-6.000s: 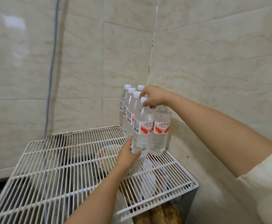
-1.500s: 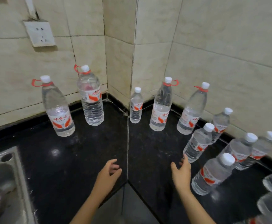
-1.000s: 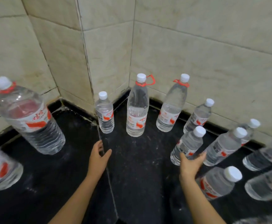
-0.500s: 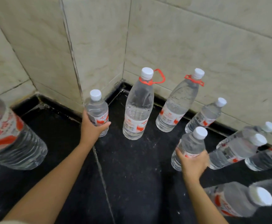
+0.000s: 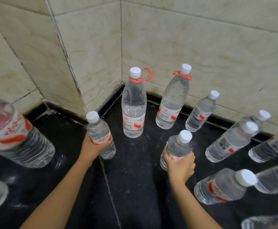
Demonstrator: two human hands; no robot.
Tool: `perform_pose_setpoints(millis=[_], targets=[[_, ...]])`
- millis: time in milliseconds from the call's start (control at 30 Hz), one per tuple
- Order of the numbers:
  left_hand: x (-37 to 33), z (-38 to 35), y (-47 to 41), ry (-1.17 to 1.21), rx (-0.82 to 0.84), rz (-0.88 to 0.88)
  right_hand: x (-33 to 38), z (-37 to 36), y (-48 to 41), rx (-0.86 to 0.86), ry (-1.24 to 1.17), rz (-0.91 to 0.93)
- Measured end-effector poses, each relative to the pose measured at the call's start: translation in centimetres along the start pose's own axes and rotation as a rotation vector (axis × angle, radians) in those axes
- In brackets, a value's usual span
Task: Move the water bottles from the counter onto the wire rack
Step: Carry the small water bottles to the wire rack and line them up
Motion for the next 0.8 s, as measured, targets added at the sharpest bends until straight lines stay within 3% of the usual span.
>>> perform_pose_setpoints(millis=[200,333,400,800], targets=[[2.5,-2.7,6.4,0.183,0.054,0.065,-0.3,-0.3,1.1,0.133,0.023,0.047],[2.5,-3.4,8.7,0.192,0.010,0.044,0.4,-1.1,-0.1,0.432,-0.237,0.231],[2.5,-3.9,9.4,0.166,0.024,0.044,0.3,-1.3,-0.9,0.524,-0.244,0.246],[3.0,-5.7,14.5,0.142,-0.069,0.093,-1.4,-0.3,3.2,0.582,-0.117,0.222]])
Point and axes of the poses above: each hand's wrist, its own y-axis away from the middle knuckle, its own z-axis out of the back of the hand, x = y × z, the point moved 9 cm from there along -y, towards the middle knuckle, and after that the axes turned 13 degrees about x, right-handed, at the moved point
